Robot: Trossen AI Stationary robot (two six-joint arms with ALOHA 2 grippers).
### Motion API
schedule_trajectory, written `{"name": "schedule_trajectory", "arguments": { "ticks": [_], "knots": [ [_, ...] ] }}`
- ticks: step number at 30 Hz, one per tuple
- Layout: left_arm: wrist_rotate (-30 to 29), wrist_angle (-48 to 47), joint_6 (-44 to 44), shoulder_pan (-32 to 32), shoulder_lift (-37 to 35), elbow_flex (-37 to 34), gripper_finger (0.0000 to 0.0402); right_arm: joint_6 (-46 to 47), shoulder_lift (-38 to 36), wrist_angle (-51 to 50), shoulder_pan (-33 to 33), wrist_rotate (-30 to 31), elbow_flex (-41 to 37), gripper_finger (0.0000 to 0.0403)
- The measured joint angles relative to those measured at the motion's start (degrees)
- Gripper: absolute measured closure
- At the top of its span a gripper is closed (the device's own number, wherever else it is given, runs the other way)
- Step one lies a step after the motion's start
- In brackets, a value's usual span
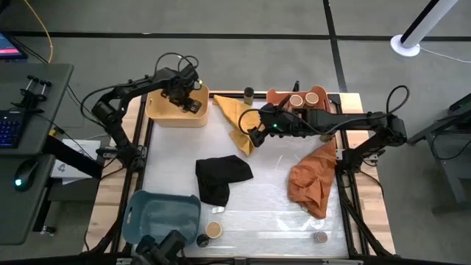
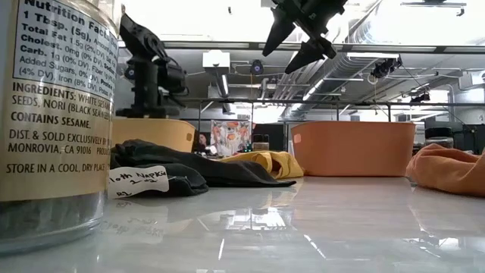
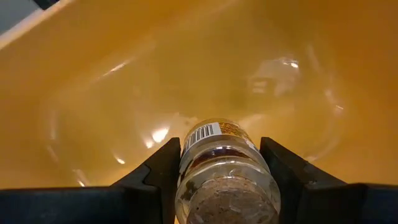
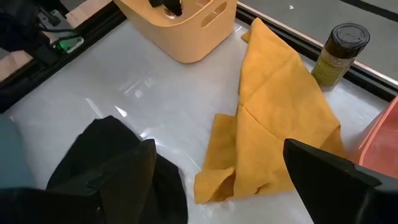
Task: Sort spices by type
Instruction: Put the top brown seasoning bottle into the yellow bin
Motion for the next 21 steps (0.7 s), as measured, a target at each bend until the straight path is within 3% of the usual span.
{"name": "schedule_trajectory", "arguments": {
  "ticks": [4, 11, 16, 21],
  "knots": [
    [-1.93, 2.25, -3.34, -0.20, -0.11, 0.09, 0.0256, 0.82, 0.26, -0.02, 0.00, 0.57, 0.00, 0.0055],
    [1.52, -0.22, -13.27, -0.23, -0.14, 0.09, 0.0256, -1.17, 0.29, -0.03, 0.00, 1.15, 0.00, 0.0055],
    [2.84, -1.20, -16.99, -0.64, -0.14, 0.09, 0.0217, -1.80, 0.30, -0.04, 0.00, 1.18, 0.00, 0.0055],
    [2.87, -1.09, -18.83, -1.25, -0.14, 0.09, 0.0208, -2.83, 0.30, -0.07, 0.00, 1.13, 0.00, 0.0055]
  ]
}}
